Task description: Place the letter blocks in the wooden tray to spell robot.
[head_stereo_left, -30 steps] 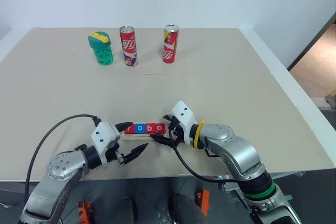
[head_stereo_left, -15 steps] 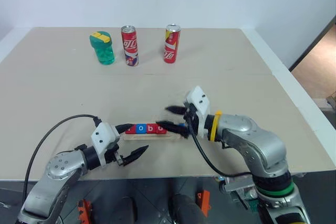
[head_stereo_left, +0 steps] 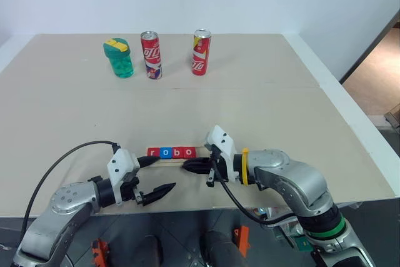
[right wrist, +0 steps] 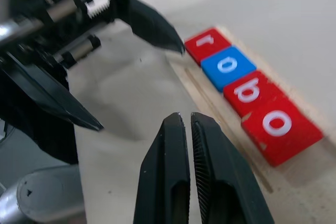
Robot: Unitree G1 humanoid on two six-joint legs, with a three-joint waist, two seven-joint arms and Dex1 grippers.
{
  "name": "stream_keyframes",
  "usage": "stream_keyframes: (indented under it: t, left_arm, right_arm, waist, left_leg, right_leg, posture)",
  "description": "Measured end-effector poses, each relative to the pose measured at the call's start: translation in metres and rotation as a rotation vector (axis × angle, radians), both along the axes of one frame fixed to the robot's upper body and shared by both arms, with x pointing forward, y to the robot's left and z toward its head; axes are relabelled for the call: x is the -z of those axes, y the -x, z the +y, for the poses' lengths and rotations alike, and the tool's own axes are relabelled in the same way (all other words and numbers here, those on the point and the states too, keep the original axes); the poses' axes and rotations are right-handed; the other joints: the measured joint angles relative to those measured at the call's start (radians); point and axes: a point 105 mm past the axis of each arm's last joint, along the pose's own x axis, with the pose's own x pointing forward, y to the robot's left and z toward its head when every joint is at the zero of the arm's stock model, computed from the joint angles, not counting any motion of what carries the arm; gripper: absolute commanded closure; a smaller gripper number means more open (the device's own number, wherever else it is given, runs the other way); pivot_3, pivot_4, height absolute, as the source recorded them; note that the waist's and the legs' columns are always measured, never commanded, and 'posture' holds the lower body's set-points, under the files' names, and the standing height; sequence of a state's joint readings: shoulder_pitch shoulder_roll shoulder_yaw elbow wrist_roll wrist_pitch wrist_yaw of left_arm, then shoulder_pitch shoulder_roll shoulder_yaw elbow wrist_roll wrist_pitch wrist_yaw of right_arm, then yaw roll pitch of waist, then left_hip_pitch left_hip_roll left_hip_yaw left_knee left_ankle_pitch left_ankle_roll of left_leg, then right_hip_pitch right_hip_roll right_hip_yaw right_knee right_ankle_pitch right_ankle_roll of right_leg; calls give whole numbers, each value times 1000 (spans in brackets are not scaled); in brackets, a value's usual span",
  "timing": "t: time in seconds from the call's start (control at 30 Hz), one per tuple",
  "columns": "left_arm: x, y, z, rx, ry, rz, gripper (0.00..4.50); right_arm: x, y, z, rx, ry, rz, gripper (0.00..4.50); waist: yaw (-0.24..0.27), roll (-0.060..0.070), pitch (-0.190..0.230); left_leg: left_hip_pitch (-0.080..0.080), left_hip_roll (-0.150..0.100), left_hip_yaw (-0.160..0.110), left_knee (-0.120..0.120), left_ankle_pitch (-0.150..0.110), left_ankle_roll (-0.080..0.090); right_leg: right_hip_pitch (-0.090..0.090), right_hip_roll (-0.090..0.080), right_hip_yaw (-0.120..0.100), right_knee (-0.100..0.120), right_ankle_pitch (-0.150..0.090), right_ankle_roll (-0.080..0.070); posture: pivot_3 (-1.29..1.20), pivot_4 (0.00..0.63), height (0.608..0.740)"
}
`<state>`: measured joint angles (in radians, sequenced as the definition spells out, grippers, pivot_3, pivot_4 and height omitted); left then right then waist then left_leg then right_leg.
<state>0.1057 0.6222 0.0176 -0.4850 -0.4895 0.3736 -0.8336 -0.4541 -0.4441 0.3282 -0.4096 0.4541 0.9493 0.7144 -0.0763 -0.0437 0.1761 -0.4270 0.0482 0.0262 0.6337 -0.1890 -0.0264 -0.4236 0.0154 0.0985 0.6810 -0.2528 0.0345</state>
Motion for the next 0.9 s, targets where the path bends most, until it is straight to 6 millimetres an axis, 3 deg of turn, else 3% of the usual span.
stream_keyframes:
  t: [0.27,0.57,0.73,0.83,0.9]
  left_arm:
    - [1,2,2,-9,-13,4,0]
    - [1,1,2,-17,-14,-1,0]
    - [0,1,1,-13,-14,-3,0]
    - [-1,1,0,-9,-14,-7,0]
    - [-2,1,-2,4,-13,-12,0]
  right_arm:
    - [9,-21,0,77,45,-65,4292]
    - [7,-23,2,84,45,-97,4292]
    - [-7,-25,1,101,-7,-88,4292]
    - [-33,-33,-6,140,-77,-128,3513]
    - [-45,-40,-19,181,-113,-151,2736]
  waist:
    - [0,0,0]
    - [0,0,0]
    - [0,0,0]
    - [1,0,0]
    - [2,0,0]
  left_leg:
    - [0,0,0,0,0,0]
    - [0,0,0,0,0,0]
    - [0,0,0,0,0,0]
    - [0,0,0,0,0,0]
    - [0,0,0,0,0,0]
  right_leg:
    - [0,0,0,0,0,0]
    - [0,0,0,0,0,0]
    - [0,0,0,0,0,0]
    - [0,0,0,0,0,0]
    - [0,0,0,0,0,0]
  posture:
    - [0,150,740]
    - [0,150,740]
    - [0,150,740]
    - [0,150,740]
    - [0,150,740]
